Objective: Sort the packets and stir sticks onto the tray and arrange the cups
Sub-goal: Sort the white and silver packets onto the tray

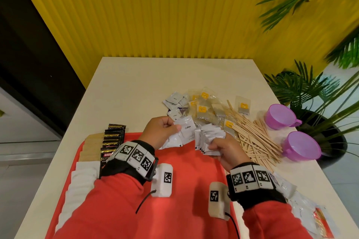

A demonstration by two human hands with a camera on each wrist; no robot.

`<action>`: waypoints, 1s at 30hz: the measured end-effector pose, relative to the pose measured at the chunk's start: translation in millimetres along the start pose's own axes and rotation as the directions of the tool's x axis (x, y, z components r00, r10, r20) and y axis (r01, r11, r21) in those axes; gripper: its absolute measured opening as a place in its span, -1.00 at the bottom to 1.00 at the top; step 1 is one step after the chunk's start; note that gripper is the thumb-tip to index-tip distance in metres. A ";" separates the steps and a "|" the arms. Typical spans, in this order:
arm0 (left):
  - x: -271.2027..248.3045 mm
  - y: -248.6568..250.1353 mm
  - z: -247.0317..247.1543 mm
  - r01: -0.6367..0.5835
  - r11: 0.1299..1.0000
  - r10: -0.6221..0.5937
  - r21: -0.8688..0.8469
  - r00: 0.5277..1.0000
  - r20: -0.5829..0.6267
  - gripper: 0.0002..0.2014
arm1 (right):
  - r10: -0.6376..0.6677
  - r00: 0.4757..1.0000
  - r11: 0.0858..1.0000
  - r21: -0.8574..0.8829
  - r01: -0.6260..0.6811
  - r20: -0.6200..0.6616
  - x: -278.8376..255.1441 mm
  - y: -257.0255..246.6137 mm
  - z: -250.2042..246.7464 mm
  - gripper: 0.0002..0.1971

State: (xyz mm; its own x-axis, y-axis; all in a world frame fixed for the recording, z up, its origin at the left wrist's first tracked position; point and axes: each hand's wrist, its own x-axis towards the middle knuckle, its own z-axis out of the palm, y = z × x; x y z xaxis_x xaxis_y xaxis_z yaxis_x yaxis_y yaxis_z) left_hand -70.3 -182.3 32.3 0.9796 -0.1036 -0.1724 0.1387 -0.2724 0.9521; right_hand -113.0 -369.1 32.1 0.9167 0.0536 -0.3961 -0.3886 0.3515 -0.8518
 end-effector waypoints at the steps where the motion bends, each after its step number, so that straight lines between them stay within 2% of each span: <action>1: 0.2 -0.2 0.6 -0.003 1.000 0.003 0.007 1.000 0.005 -0.67 | -0.009 1.000 1.000 -0.023 0.009 -0.006 0.8 0.3 -0.1 -0.54; 7: 1.2 2.2 12.1 -0.006 0.999 0.007 0.043 1.000 -0.018 -0.72 | -0.062 0.998 0.973 -0.221 0.067 0.027 0.6 2.7 9.4 -0.66; 10: 1.1 2.2 9.7 0.002 0.998 0.002 0.067 0.999 -0.048 -0.73 | -0.102 0.992 0.966 -0.246 0.081 -0.075 5.3 2.9 3.5 -0.62; 13: 3.6 0.2 3.9 -0.017 0.983 0.025 0.182 0.999 -0.042 -0.74 | -0.199 0.965 0.915 -0.386 0.120 -0.172 9.6 1.6 -4.7 -0.58; 15: 5.0 0.1 3.6 -0.001 0.975 -0.004 0.223 1.000 0.024 -0.76 | -0.292 0.946 0.819 -0.547 0.172 -0.139 5.8 -3.1 -1.6 -0.63; 17: 4.7 5.0 5.9 0.047 0.970 -0.059 0.240 0.997 0.044 -0.75 | -0.375 0.926 0.660 -0.712 0.240 -0.036 1.8 -7.0 4.3 -0.72; 20: 7.6 16.8 7.1 0.151 0.954 -0.154 0.260 0.988 -0.007 -0.52 | -0.421 0.894 0.415 -0.845 0.338 0.151 -0.9 -7.1 10.8 -0.86; 23: 13.2 24.4 7.3 0.209 0.920 -0.217 0.333 0.976 -0.013 -0.33 | -0.410 0.868 0.200 -0.901 0.384 0.280 -2.5 -6.0 15.0 -0.83; 25: 16.2 25.6 8.8 0.231 0.916 -0.242 0.328 0.970 -0.008 -0.36 | -0.397 0.850 0.082 -0.909 0.410 0.347 -3.4 -5.3 16.5 -0.69; 27: 16.6 25.9 8.8 0.234 0.930 -0.240 0.285 0.971 -0.014 -0.57 | -0.407 0.828 0.017 -0.903 0.430 0.387 -3.8 -5.6 16.7 -0.66; 30: 15.8 26.9 6.9 0.249 0.929 -0.249 0.274 0.968 -0.033 -0.59 | -0.428 0.797 -0.022 -0.886 0.463 0.426 -5.4 -5.9 15.4 -0.68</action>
State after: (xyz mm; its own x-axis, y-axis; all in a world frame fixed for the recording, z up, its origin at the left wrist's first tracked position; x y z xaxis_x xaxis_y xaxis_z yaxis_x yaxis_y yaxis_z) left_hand -52.1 -197.9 53.4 0.9184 -0.0007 -0.3957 0.3324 -0.5413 0.7724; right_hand -114.2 -357.1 44.6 0.9367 0.2910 0.1948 0.3496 -0.8113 -0.4686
